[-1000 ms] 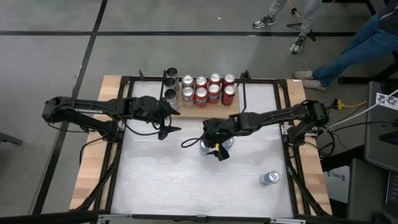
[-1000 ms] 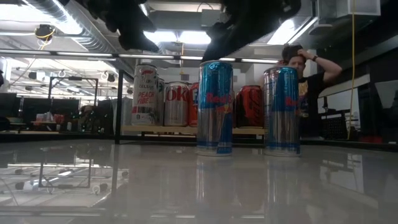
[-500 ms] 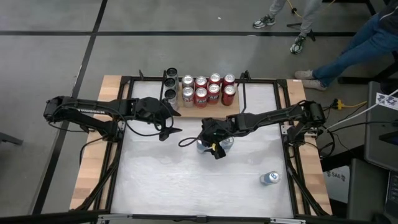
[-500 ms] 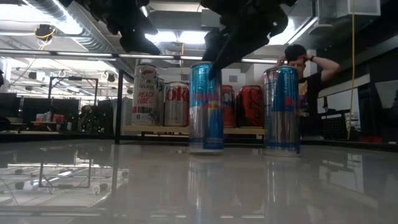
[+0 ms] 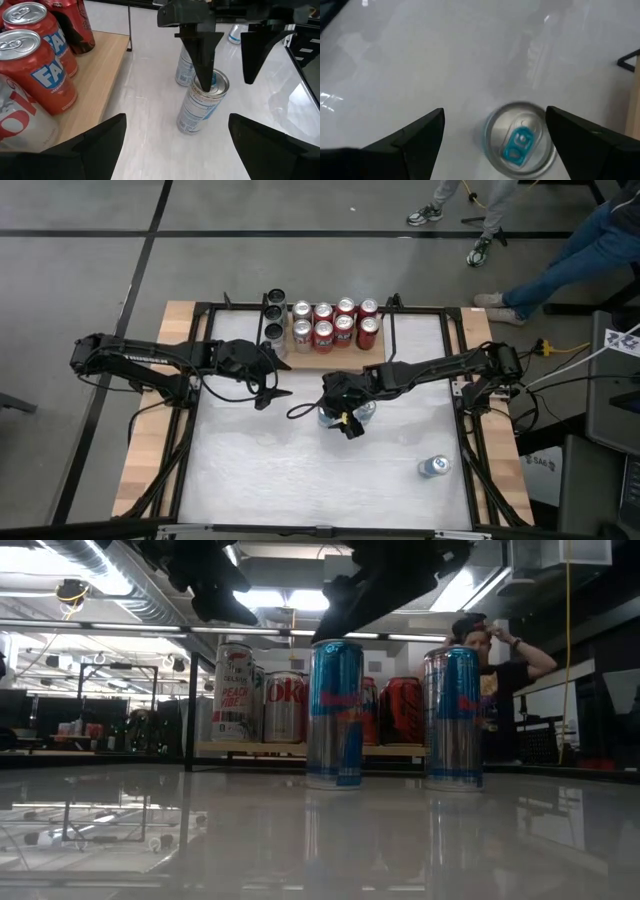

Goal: Place canned beverage on shelf
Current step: Put the white and blue soda can on the shelf aligned with other red soda can

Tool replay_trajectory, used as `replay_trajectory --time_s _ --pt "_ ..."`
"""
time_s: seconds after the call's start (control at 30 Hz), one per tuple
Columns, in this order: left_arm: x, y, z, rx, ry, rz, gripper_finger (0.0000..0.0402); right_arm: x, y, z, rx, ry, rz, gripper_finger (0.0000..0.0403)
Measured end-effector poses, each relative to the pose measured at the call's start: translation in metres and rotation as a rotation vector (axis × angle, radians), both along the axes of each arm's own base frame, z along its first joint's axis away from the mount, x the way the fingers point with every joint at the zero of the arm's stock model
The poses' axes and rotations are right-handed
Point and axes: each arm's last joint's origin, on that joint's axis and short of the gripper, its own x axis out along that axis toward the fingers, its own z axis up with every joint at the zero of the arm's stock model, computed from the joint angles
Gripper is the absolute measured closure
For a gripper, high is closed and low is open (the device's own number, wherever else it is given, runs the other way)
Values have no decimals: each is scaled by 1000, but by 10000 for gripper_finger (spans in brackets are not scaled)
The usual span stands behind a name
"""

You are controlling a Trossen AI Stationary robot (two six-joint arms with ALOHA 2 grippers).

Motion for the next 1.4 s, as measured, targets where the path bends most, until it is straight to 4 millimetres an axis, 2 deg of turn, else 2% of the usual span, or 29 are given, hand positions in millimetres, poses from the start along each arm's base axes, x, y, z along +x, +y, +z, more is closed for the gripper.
replay_trajectory --time_s 0.47,0.87,1.23,1.4 --pt "0 0 0 0 0 0 56 2 0 15 -2 -21 1 65" --pt "0 0 0 0 0 0 56 0 -3 9 -72 32 -48 66" --pt "0 -1 0 0 -5 -3 56 10 -2 -17 -82 107 -45 66" --pt "0 -3 1 0 -7 -11 56 11 -2 -19 -82 109 -44 68"
